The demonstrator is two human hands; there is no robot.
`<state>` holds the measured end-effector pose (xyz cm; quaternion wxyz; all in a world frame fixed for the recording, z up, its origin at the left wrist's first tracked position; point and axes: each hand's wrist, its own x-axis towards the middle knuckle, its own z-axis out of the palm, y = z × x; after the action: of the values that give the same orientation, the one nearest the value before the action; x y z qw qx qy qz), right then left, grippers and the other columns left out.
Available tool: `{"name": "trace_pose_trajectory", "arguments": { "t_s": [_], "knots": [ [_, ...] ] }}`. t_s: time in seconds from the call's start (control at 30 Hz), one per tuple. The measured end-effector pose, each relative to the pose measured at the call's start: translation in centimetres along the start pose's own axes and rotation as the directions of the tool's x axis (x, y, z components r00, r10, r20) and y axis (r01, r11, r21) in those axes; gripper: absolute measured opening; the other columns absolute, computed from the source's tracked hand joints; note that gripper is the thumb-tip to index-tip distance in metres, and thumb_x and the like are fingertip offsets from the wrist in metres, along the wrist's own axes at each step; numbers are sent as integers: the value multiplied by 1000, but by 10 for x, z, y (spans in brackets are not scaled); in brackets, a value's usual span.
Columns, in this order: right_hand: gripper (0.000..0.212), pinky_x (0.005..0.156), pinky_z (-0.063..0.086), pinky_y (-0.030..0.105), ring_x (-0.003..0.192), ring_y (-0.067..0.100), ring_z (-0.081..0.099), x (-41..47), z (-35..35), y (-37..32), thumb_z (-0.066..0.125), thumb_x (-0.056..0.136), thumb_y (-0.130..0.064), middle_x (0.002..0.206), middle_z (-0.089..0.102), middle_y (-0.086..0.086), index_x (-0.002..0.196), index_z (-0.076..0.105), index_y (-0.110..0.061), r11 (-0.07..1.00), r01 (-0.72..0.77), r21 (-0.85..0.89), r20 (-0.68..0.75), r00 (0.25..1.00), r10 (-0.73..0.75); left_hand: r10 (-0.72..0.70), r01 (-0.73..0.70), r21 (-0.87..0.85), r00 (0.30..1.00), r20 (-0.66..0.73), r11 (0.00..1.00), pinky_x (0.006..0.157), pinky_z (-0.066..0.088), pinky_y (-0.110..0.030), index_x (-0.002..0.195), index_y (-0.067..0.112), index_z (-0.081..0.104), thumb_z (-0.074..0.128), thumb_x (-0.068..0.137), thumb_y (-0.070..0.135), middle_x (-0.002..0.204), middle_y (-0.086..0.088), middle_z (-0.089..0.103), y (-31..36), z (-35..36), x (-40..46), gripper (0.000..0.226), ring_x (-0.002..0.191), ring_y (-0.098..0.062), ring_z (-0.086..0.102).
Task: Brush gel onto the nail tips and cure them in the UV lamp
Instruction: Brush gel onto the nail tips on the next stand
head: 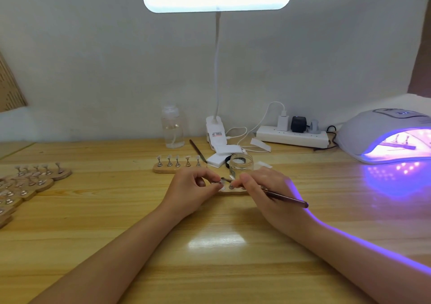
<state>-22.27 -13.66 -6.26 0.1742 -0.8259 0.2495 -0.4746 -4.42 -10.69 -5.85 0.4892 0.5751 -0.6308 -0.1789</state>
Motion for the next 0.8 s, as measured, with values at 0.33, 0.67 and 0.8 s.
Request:
{"name": "trace_pose_trajectory", "arguments": {
  "t_s": [0.33,0.67,0.8],
  "knots": [
    [41,69,39,6,72,-6,60,0,1,0,40,89,-42,68,65,-21,75,73,-21,998,-15,66,-18,1000,16,35,-35,15,999,14,999,50,34,-11,66,29,66,74,73,10,54,15,59,-2,0,1,22,51,-3,40],
    [40,68,43,11,75,-3,61,-1,0,1,40,90,-43,73,67,-16,78,72,-23,997,-34,70,-26,999,36,78,-78,24,997,6,997,52,34,-7,64,28,65,75,73,10,52,25,56,-1,-1,0,22,52,-1,42],
    [37,69,43,12,76,-4,60,0,-1,1,43,93,-42,74,66,-18,79,71,-23,997,-66,41,19,998,65,82,-82,16,997,8,997,52,34,-7,65,27,66,75,72,10,54,26,57,0,-1,0,20,52,-1,42]
  ]
}}
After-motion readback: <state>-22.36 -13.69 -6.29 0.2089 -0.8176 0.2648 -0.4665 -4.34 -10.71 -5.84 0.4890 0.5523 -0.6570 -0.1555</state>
